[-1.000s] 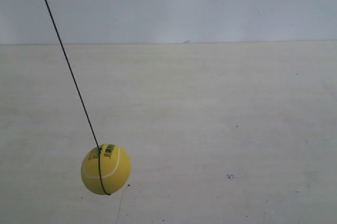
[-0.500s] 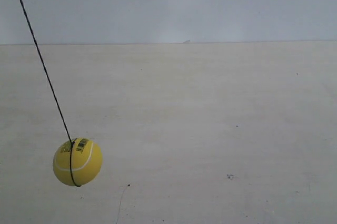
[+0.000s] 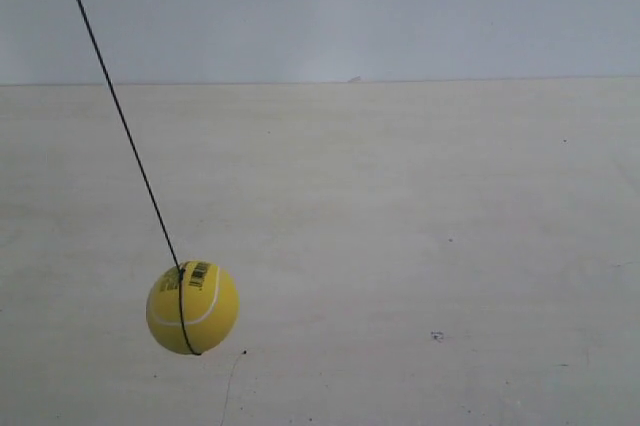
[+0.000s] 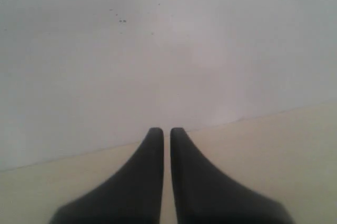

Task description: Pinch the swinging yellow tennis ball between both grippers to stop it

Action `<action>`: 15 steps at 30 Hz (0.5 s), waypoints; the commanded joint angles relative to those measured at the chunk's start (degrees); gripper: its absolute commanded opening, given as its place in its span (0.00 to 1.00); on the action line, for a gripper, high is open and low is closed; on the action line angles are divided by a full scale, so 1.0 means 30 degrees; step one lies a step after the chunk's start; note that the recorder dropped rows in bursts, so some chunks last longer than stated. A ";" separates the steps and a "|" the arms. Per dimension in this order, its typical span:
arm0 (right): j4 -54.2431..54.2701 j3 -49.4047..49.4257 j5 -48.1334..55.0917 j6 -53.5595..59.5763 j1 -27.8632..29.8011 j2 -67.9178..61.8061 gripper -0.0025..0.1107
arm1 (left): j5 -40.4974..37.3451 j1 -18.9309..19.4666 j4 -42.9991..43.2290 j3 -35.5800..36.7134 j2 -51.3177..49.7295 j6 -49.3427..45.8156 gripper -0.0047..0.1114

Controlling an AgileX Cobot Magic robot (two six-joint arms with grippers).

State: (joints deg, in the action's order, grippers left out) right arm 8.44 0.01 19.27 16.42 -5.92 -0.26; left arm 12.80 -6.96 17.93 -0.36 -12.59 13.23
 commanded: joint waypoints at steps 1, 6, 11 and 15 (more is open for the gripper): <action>-0.0104 -0.0004 -0.0030 0.0041 0.0034 0.0085 0.02 | -0.1960 -0.0098 -0.4893 0.0121 0.0816 -0.4409 0.08; -0.0104 -0.0004 -0.0030 0.0041 0.0034 0.0085 0.02 | -0.7166 -0.0057 -0.5101 0.0121 0.4198 -0.5225 0.08; -0.0064 -0.0004 -0.0070 0.0052 0.0034 0.0085 0.02 | -1.0495 0.1163 -0.5845 0.0121 0.4198 -0.5363 0.08; -0.0024 -0.0004 -0.0070 0.0052 0.0034 0.0085 0.02 | -1.0498 0.1973 -0.5977 0.0121 0.4198 -0.5441 0.08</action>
State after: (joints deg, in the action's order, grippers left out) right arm 8.44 0.01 19.39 16.42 -5.92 -0.26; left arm -17.94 -2.54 1.25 -0.19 -0.21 -2.50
